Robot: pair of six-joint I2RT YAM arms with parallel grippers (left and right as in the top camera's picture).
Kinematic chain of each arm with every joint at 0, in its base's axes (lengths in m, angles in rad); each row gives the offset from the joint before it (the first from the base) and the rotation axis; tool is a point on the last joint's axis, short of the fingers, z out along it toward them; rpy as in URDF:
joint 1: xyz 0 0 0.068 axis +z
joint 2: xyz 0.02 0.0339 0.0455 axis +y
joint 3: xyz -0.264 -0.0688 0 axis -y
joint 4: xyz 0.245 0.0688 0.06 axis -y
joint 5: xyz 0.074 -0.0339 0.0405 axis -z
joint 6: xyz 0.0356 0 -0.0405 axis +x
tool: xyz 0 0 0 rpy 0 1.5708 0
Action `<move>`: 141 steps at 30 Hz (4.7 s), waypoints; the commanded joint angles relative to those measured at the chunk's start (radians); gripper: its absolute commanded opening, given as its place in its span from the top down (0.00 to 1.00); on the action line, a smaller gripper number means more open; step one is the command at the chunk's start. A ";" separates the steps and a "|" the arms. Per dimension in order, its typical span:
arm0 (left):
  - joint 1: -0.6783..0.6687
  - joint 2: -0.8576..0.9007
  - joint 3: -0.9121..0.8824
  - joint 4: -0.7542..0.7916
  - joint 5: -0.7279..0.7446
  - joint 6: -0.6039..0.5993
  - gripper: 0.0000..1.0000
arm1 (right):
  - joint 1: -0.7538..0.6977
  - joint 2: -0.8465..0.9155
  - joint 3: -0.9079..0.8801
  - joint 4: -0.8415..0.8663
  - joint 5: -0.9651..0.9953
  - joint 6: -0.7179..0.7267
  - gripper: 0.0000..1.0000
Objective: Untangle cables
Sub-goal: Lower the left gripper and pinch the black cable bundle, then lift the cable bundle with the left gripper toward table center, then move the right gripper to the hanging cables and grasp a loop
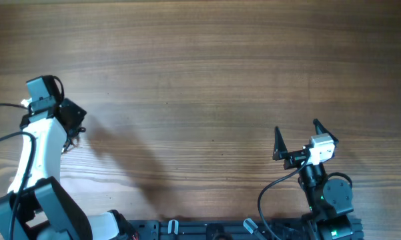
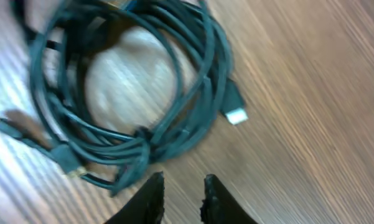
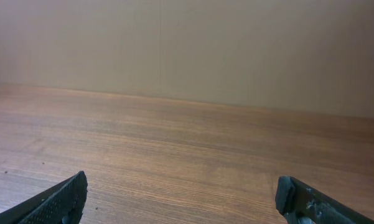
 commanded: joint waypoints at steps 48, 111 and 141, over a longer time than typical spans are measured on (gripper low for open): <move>0.068 -0.009 -0.123 0.180 0.144 -0.087 0.96 | -0.004 0.001 0.000 0.003 -0.016 -0.003 0.00; -0.005 -0.280 -0.123 -0.044 1.305 -0.375 0.96 | -0.004 0.024 0.101 0.157 -0.253 0.110 0.00; -0.005 -0.280 -0.123 0.005 1.325 -0.471 0.96 | 0.337 1.477 1.210 -0.519 -0.937 0.803 0.30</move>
